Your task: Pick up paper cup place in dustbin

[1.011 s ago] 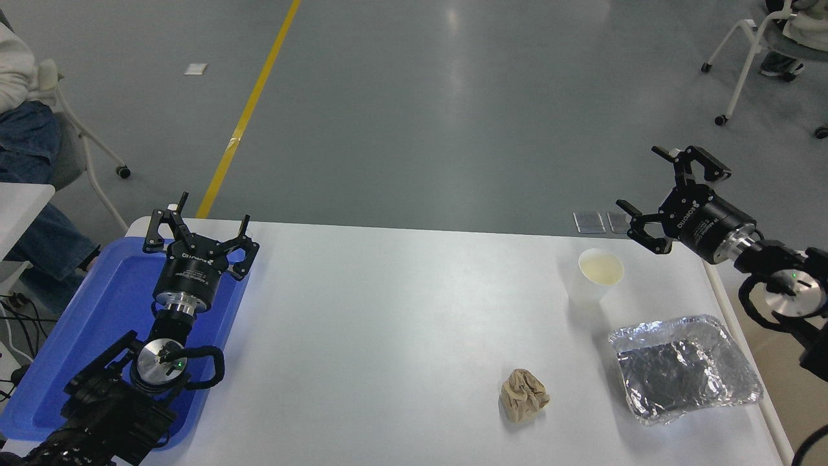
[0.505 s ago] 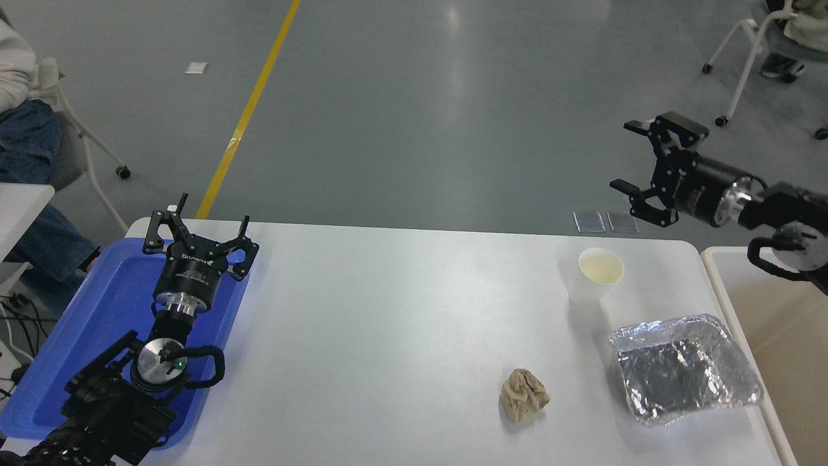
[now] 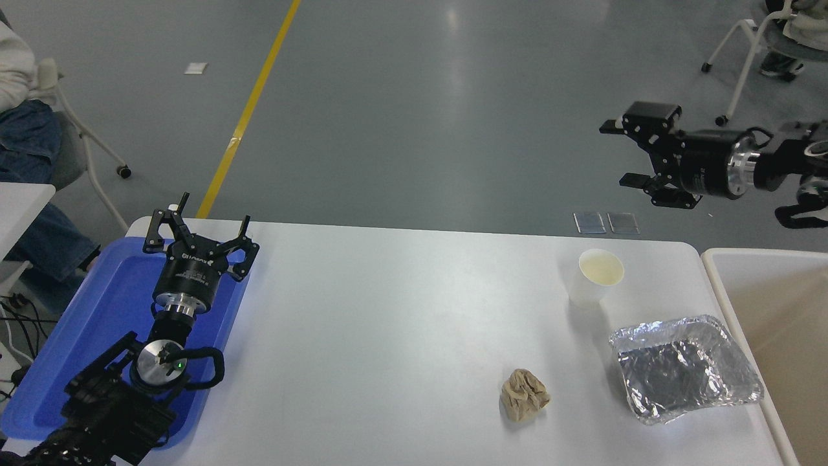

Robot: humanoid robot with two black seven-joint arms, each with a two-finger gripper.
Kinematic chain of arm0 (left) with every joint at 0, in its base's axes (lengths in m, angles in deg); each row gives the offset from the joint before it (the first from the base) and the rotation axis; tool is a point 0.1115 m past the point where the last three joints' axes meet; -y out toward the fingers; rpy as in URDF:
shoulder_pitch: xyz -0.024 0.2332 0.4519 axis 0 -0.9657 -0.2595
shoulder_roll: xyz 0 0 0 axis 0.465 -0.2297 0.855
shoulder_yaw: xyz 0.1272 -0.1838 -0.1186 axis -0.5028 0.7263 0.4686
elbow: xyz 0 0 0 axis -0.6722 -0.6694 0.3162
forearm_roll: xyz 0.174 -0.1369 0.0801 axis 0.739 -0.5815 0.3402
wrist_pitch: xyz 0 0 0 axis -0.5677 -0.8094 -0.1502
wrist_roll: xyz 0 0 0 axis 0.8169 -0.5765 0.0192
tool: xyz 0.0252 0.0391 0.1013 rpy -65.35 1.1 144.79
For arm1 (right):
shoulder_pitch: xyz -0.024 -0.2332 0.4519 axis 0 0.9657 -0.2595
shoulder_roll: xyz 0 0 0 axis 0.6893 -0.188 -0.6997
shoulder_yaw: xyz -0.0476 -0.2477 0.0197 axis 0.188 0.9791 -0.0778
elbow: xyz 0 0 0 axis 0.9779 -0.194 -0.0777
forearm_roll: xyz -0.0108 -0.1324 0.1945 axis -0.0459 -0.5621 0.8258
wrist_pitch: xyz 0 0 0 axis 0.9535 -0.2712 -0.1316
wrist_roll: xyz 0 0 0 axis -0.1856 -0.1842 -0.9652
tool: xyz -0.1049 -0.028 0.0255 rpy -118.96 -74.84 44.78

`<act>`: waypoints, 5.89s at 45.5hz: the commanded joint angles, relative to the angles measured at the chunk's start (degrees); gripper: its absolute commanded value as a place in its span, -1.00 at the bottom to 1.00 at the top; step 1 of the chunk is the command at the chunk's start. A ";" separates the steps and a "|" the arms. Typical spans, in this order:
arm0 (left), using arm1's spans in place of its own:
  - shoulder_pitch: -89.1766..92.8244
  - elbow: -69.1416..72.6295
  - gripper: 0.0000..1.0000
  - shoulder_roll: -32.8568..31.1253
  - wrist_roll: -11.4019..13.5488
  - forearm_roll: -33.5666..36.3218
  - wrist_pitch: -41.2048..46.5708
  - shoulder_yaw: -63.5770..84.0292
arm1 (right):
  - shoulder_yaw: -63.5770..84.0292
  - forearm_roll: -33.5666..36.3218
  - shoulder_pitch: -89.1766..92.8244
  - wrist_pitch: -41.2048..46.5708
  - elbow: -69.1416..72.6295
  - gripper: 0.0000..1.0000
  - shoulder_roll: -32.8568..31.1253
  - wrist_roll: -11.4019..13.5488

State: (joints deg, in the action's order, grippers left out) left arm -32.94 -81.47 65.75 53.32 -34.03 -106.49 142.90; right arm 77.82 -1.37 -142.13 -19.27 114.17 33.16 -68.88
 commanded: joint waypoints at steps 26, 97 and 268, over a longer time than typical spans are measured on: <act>-0.09 0.00 1.00 0.10 0.00 0.00 0.00 0.02 | 33.56 -5.97 -35.24 2.13 27.44 1.00 17.80 0.04; 0.09 0.00 1.00 -0.17 -0.08 0.00 0.00 0.02 | 36.02 -14.76 -28.67 12.78 16.74 1.00 25.63 -0.31; 0.26 0.00 1.00 -0.17 0.00 0.00 0.00 -0.33 | 15.19 -18.10 21.71 -10.52 -30.30 -1.00 28.36 7.16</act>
State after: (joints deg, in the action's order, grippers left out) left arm -32.63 -81.46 65.50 53.33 -34.01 -106.49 142.61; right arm 92.56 -19.37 -115.35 -30.73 80.71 62.78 -61.80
